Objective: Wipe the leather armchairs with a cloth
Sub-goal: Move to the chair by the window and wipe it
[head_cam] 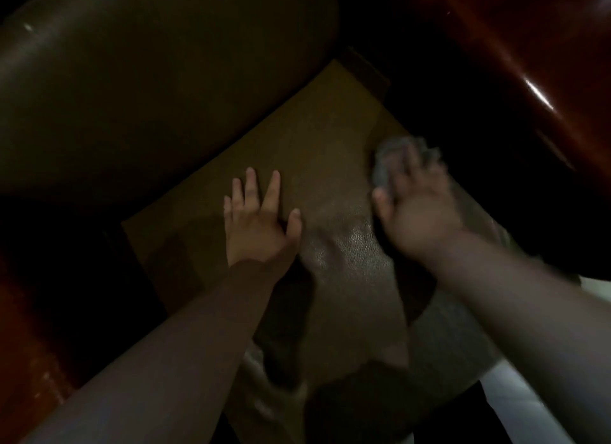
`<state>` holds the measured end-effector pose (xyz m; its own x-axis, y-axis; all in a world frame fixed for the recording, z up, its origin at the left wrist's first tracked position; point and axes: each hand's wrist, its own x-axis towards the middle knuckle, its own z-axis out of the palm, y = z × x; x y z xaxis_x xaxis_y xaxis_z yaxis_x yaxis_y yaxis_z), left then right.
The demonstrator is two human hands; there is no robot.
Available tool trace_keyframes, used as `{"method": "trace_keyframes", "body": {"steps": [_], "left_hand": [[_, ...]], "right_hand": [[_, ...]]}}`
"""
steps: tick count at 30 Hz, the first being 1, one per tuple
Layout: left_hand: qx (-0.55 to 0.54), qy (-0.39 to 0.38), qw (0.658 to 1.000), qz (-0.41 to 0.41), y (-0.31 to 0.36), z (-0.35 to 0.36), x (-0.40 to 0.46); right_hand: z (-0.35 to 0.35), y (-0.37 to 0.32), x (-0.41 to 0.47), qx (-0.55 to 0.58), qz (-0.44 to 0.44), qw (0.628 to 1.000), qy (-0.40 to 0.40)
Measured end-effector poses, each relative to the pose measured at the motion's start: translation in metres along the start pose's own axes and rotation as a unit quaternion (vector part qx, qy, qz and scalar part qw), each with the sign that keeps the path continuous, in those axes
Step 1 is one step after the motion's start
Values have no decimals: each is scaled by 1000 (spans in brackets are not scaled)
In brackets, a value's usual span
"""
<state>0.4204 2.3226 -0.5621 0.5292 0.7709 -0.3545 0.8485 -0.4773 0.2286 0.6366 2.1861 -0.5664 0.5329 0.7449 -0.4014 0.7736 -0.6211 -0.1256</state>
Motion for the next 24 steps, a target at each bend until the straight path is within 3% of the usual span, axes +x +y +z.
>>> {"method": "trace_keyframes", "body": {"steps": [4, 6, 7, 9, 11, 12, 14, 16, 19, 21, 24], "left_hand": [[43, -51, 997, 25, -23, 15, -71], [48, -51, 997, 26, -30, 22, -93], [55, -40, 997, 31, -32, 26, -99], [59, 5, 997, 39, -36, 33, -102], [48, 41, 997, 49, -37, 43, -103], [43, 53, 996, 54, -38, 47, -103], [45, 55, 996, 56, -39, 52, -101], [56, 43, 996, 47, -40, 49, -103], [50, 19, 998, 35, -38, 40, -104], [50, 1, 999, 22, -34, 33, -106], [30, 7, 999, -24, -16, 25, -104]], "right_hand": [[28, -33, -108, -45, -262, 963, -48], [15, -5, -96, -76, -313, 946, -32], [10, 11, -81, -81, -283, 956, 0], [-8, 40, -43, -46, -125, 990, 50], [-11, 41, -26, 24, 51, 998, 29], [-4, 29, -32, 24, 80, 996, 30], [20, 2, -66, -22, 3, 999, 37], [42, -12, -118, -34, -148, 988, 4], [42, 21, -150, -55, -282, 957, -37], [32, 63, -129, -87, -250, 964, 1], [8, 111, -87, -6, -28, 999, 15]]}}
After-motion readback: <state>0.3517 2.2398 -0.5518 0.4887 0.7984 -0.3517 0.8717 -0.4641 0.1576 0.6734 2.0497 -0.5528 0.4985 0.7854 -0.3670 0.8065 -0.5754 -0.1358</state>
